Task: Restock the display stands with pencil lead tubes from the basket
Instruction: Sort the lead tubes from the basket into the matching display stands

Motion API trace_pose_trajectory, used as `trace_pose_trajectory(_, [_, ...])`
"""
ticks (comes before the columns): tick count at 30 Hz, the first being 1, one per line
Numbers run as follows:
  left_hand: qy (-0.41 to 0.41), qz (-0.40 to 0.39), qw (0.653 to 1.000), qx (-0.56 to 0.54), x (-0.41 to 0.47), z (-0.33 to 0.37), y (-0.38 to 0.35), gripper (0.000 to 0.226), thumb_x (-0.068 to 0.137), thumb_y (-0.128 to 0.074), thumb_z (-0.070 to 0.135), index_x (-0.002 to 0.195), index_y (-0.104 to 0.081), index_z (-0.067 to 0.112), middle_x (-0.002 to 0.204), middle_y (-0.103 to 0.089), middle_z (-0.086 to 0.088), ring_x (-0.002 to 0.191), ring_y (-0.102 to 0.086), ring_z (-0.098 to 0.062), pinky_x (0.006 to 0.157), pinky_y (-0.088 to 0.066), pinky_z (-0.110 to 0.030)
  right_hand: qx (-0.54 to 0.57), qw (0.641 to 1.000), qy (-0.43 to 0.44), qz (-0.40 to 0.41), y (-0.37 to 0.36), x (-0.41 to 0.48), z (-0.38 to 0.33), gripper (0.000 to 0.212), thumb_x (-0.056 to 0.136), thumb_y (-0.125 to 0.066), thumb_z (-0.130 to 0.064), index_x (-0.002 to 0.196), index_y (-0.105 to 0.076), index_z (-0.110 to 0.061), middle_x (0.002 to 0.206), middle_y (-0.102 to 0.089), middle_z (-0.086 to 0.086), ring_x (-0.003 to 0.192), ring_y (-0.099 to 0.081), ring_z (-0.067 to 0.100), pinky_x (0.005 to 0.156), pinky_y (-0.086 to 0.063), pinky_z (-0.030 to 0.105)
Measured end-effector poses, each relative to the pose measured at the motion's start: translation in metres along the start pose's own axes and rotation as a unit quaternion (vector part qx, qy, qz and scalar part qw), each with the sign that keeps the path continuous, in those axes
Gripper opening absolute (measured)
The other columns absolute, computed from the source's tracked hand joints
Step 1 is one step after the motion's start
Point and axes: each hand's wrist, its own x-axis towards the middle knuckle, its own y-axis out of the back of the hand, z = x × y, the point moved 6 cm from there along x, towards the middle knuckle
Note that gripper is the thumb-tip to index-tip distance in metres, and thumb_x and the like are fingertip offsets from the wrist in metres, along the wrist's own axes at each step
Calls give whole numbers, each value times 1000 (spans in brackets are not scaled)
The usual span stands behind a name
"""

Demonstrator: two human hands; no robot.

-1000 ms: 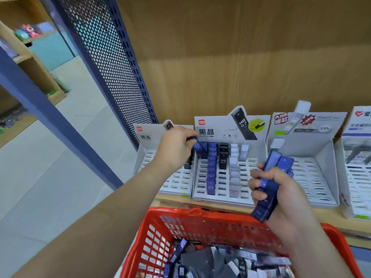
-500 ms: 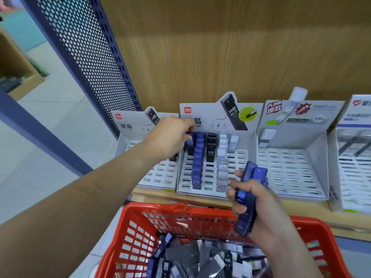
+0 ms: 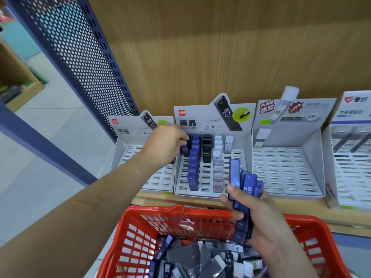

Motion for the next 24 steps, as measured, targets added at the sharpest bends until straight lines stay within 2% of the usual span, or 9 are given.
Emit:
trace_pose_trajectory(4, [57,43,997,-30,-1,3,6,32,89,-63,12,120,-63,18,102,-67,-3,94,-58,-21,87,-47,-31,-8,1000,21,1,-3,0,0,29,70,-73,-10,96,-63,-5,69,-69,4,53,-57,11,37,-35,17])
trace_pose_trajectory(7, [77,104,984,-124,-17,14,30,24,89,-63,14,112,-68,20,94,-66,3,79,-57,-12,83,-50,-28,-25,999,39,6,-4,0,-3,34,69,-75,-13,100,-63,-5,77,-70,9,53,-53,11,39,-36,19])
trace_pose_trajectory(9, [85,67,955,-276,-38,27,40,15,90,-64,17,101,-72,24,84,-68,12,76,-62,-10,77,-55,-31,-42,998,53,0,-7,0,-6,31,70,-76,-14,97,-64,-5,80,-69,13,53,-52,11,39,-36,20])
trace_pose_trajectory(11, [68,-30,926,-369,-59,48,44,15,87,-67,25,101,-71,27,83,-69,15,78,-63,-9,74,-56,-29,-62,996,67,-14,-13,-2,-9,22,73,-76,-12,92,-66,-6,78,-69,14,52,-50,11,39,-35,20])
trace_pose_trajectory(13, [29,-84,945,-315,-78,56,47,22,82,-72,30,104,-70,31,88,-66,19,79,-62,-5,74,-52,-20,-81,993,75,-37,-22,-6,-9,13,80,-74,-10,90,-67,-6,74,-69,13,50,-48,12,40,-35,21])
trace_pose_trajectory(17, [12,-62,976,-210,-102,43,58,6,85,-70,29,91,-70,31,85,-65,14,83,-60,-5,72,-48,-18,-146,983,92,-65,-40,-13,-2,9,84,-75,-12,87,-68,-7,66,-65,15,49,-46,18,42,-37,25])
trace_pose_trajectory(18, [21,-77,976,-202,-108,39,57,2,86,-68,31,86,-66,32,83,-63,13,83,-59,-5,72,-47,-19,-170,978,99,-69,-44,-14,-1,10,84,-75,-12,89,-68,-8,61,-61,13,49,-45,20,42,-37,26])
trace_pose_trajectory(22, [37,-151,984,-84,-124,31,46,19,87,-62,43,77,-51,32,83,-60,9,82,-54,-7,77,-47,-34,-274,949,128,-87,-64,-15,3,8,88,-72,-7,87,-67,-13,47,-48,-1,39,-40,18,42,-35,26])
trace_pose_trajectory(24, [66,-158,977,-126,-128,28,47,18,88,-64,38,83,-49,31,76,-65,5,73,-58,-9,73,-49,-36,-287,943,148,-76,-73,-14,2,13,85,-74,-5,83,-66,-14,47,-50,-2,37,-39,17,41,-35,25])
